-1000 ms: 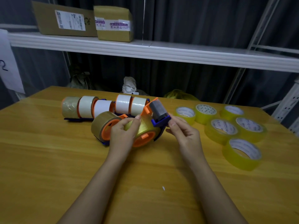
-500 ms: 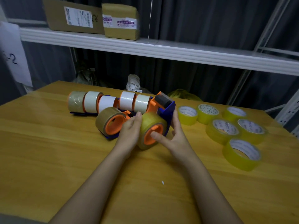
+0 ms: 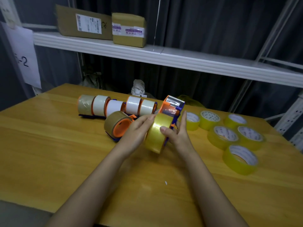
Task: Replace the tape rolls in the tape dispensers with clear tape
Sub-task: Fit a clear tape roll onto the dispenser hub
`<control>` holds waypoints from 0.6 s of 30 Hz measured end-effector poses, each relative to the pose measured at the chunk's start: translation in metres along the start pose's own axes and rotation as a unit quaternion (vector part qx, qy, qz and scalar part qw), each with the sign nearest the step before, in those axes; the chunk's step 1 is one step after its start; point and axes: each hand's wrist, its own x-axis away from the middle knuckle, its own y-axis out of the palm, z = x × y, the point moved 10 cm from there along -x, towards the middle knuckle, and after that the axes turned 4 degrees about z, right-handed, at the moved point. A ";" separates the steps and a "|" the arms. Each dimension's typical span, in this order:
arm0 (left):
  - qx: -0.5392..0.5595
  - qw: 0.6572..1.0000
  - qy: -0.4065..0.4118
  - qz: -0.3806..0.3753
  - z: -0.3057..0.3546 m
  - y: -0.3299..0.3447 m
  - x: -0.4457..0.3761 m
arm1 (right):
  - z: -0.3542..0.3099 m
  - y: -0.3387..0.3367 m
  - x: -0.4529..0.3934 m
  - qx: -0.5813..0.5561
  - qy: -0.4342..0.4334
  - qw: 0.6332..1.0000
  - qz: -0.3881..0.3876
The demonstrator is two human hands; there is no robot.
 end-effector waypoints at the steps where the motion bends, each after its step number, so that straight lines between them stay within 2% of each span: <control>1: -0.013 1.000 0.010 -0.004 0.004 -0.003 -0.001 | -0.004 0.003 -0.004 -0.020 0.007 1.000 -0.002; 4: -0.047 0.998 -0.006 -0.039 0.007 -0.009 -0.005 | -0.015 0.017 -0.016 -0.047 0.034 0.998 -0.009; 6: -0.032 0.996 -0.020 -0.080 0.012 -0.008 -0.004 | -0.024 0.028 -0.023 -0.050 0.045 0.998 -0.006; 8: -0.015 0.996 -0.028 -0.085 0.013 -0.014 -0.007 | -0.033 0.039 -0.030 -0.059 0.054 0.997 -0.011; 14: 0.011 0.999 -0.039 0.002 0.025 -0.060 -0.024 | -0.050 0.078 -0.049 -0.064 0.090 0.993 -0.044; 18: 0.054 0.995 -0.050 0.072 0.037 -0.095 -0.029 | -0.061 0.110 -0.059 -0.117 0.090 0.987 -0.055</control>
